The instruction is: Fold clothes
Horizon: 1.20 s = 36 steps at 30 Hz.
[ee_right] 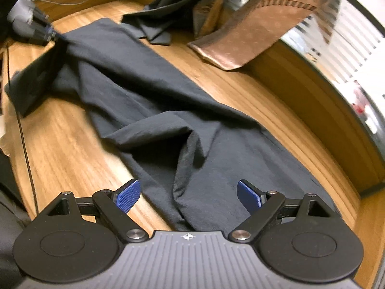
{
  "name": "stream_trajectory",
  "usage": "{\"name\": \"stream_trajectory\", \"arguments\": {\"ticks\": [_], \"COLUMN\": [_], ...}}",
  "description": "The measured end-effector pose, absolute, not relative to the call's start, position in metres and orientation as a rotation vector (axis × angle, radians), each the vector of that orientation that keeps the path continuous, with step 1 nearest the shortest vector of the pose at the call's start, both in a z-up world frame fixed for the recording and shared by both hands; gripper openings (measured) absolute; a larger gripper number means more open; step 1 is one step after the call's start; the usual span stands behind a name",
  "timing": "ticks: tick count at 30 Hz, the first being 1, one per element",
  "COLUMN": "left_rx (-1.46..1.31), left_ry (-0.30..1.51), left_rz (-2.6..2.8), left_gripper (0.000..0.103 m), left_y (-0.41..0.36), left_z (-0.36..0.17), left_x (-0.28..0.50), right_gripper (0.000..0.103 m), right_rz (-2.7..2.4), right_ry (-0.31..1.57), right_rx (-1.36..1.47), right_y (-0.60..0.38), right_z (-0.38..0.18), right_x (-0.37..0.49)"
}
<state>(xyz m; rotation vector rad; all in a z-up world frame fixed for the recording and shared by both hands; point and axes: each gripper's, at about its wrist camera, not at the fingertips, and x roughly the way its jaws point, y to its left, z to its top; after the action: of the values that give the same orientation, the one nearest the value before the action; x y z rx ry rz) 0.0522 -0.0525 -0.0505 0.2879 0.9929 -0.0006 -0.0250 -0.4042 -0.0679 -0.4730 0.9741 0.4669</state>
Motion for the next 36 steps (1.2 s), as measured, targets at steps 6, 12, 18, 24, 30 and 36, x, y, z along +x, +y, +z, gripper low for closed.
{"name": "stream_trajectory", "arguments": {"ticks": [6, 12, 18, 24, 30, 36], "left_rx": [0.254, 0.249, 0.227, 0.238, 0.378, 0.545], "left_ry": [1.045, 1.074, 1.053, 1.072, 1.078, 1.033], "left_rz": [-0.142, -0.254, -0.315, -0.359, -0.469, -0.629], "left_gripper": [0.005, 0.007, 0.01, 0.014, 0.027, 0.049], "left_y": [-0.009, 0.022, 0.055, 0.071, 0.061, 0.036], "left_z": [-0.047, -0.062, -0.054, -0.052, -0.06, -0.077], "left_x": [0.118, 0.148, 0.155, 0.128, 0.072, 0.025], "right_gripper": [0.091, 0.091, 0.091, 0.091, 0.091, 0.091], "right_rz": [0.331, 0.209, 0.183, 0.214, 0.242, 0.241], "right_ry": [0.998, 0.999, 1.016, 1.011, 1.011, 1.027], "right_rx": [-0.377, -0.282, -0.252, -0.291, -0.324, -0.353], "right_y": [-0.377, -0.331, -0.28, -0.24, -0.221, -0.214], "right_z": [-0.066, -0.072, -0.076, -0.075, -0.069, -0.063], "right_x": [-0.025, -0.031, -0.037, -0.027, -0.008, 0.002]}}
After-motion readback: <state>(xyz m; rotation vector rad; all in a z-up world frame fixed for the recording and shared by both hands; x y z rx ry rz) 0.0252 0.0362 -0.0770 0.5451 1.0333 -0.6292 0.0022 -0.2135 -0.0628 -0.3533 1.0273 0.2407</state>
